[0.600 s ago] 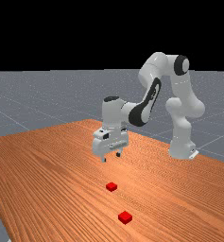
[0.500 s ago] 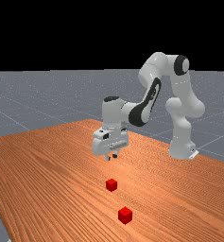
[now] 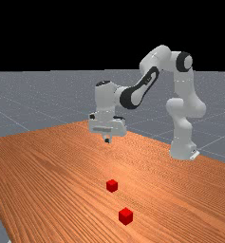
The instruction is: Stack all the cube
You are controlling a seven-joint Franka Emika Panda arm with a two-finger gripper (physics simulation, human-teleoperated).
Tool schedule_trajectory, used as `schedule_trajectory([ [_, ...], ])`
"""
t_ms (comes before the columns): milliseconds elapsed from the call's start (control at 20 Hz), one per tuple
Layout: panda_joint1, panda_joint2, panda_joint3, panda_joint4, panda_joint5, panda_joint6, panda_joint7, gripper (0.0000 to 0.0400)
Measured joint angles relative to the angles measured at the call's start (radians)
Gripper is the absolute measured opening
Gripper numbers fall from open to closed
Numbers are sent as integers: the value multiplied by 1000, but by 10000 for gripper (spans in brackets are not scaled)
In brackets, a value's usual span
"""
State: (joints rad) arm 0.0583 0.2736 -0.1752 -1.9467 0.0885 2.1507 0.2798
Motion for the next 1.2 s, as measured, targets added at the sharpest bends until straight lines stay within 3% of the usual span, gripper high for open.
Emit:
schedule_trajectory([
  [150, 26, 4, -35, 4, 45, -20, 347, 4],
  [500, 44, 51, -38, 0, 54, 7, 458, 0],
  [550, 49, 65, -39, -21, 48, 51, 466, 157],
  [600, 55, 77, -39, -46, 42, 105, 470, 252],
  [700, 67, 93, -38, -77, 31, 201, 478, 346],
  [850, 87, 138, -33, -81, 13, 264, 493, 388],
  [1200, 137, 319, -22, -54, -26, 360, 530, 400],
])
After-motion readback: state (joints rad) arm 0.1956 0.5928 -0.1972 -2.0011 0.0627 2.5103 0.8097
